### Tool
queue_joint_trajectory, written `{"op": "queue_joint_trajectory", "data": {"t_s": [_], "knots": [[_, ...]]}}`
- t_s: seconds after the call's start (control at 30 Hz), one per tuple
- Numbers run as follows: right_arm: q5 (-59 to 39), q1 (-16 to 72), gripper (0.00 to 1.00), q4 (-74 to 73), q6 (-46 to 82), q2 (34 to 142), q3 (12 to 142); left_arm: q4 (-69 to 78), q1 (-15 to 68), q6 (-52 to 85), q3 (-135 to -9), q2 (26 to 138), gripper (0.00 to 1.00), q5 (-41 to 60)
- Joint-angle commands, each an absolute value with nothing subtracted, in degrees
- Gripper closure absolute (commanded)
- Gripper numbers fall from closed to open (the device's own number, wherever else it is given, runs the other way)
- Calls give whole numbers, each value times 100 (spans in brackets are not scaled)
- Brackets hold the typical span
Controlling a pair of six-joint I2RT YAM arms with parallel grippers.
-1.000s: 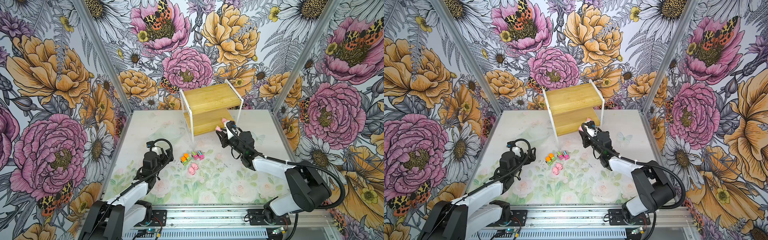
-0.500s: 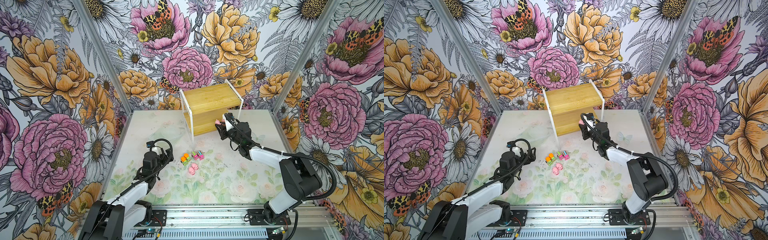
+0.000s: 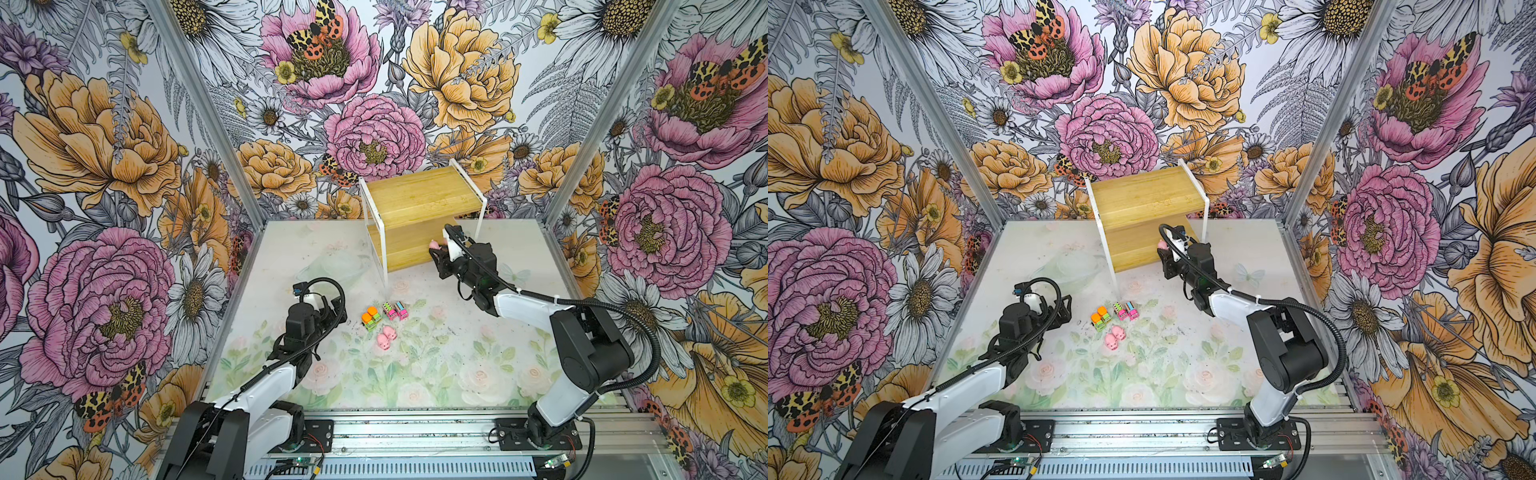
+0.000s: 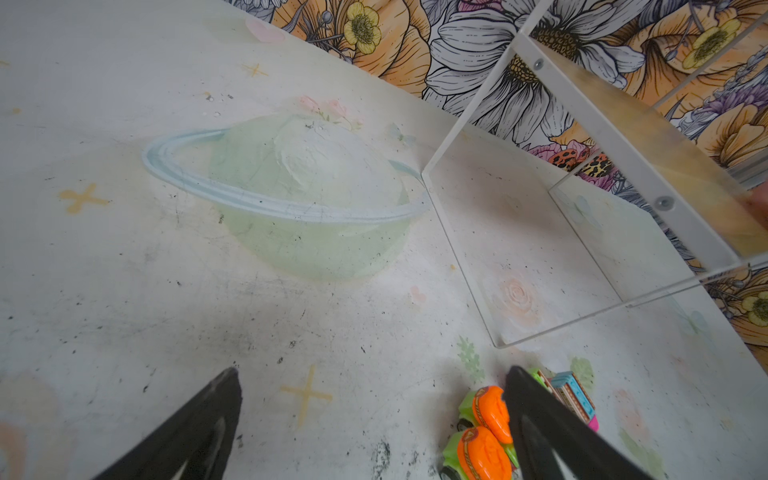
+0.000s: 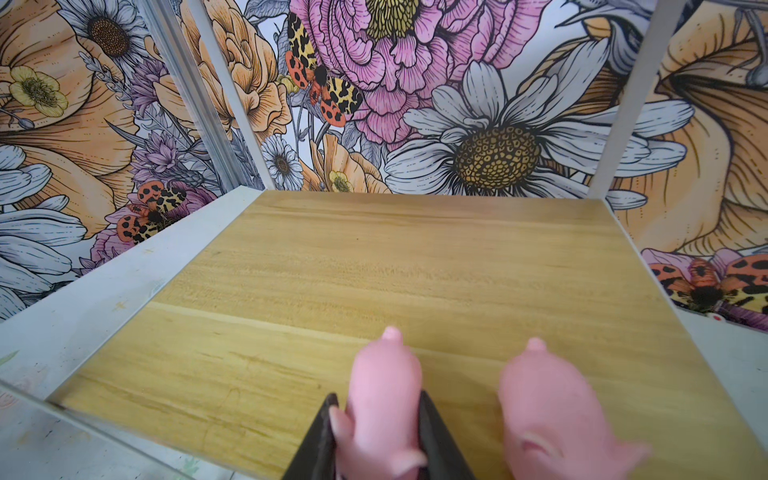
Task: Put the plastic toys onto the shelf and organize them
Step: 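Carry the second pink pig with the right gripper onto the lower shelf, then lower the pig onto the lower wooden shelf and open the right gripper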
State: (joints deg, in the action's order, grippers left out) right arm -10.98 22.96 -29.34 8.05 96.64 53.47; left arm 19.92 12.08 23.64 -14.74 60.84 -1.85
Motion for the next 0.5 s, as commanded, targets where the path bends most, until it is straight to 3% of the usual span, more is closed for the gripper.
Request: {"op": "queue_joint_trajectory", "data": {"t_s": [0.0, 0.23, 0.47], "knots": [[-1024, 2339, 69, -3006, 861, 9832, 5552, 2136, 1127, 2329, -1477, 6121, 1, -88], [-1020, 2365, 69, -2955, 859, 9994, 5687, 2153, 1125, 2326, -1479, 6131, 1, -88], [-912, 2429, 61, -2936, 835, 9994, 5604, 2161, 1107, 2323, -1477, 6128, 1, -71]]}}
